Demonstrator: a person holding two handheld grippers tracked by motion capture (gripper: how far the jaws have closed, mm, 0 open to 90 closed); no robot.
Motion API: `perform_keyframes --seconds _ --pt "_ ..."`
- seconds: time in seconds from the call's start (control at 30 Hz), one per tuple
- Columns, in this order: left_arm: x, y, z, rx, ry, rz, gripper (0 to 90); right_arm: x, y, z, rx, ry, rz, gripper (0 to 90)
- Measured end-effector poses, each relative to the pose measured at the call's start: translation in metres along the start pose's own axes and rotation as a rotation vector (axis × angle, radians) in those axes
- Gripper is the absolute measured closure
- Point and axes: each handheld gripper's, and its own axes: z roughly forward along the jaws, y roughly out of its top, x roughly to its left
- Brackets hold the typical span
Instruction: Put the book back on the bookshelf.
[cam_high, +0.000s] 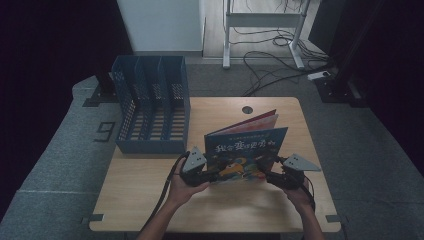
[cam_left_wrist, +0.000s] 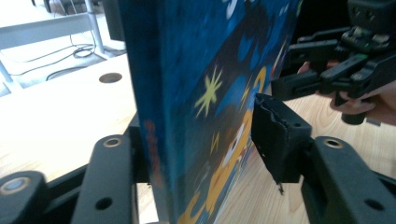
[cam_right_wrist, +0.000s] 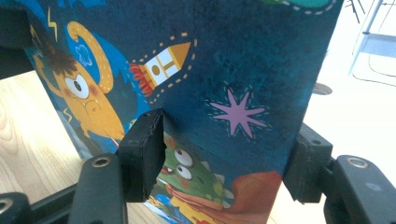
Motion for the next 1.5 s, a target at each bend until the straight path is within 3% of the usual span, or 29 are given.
perform_keyframes --seconds 0.1,0.43,0.8,0.9,1.13,1.33,1.4,1.5 --pt "-0.001 0.000 0.000 -0.012 0.000 -0.003 55.0 0.000 0.000 0.000 0.001 -0.006 0.002 35.3" --pt "-0.003 -0.003 -0.002 -0.035 -0.016 0.002 62.4 -0.008 0.011 -0.006 -0.047 -0.019 0.045 32.1" --pt "-0.006 -0.002 -0.001 -0.052 -0.036 0.008 64.8 -0.011 0.033 -0.002 -0.118 -0.034 0.067 26.1" --pt "-0.007 -0.001 -0.001 -0.052 -0.045 0.017 65.6 -0.013 0.033 0.002 -0.119 -0.028 0.089 24.9" --pt "-0.008 0.000 0.000 -0.047 -0.056 0.025 64.2 -0.010 0.034 0.010 -0.105 -0.011 0.080 22.4" --pt "-0.010 0.004 0.001 -0.038 -0.039 0.038 61.3 -0.010 0.034 0.009 -0.107 -0.012 0.083 23.7" --pt "-0.010 0.005 0.001 -0.044 -0.027 0.034 61.5 -0.010 0.034 0.009 -0.111 -0.012 0.084 25.6" --pt "-0.008 0.007 0.001 -0.051 -0.049 0.013 60.9 -0.009 0.033 0.009 -0.114 -0.005 0.083 27.1"
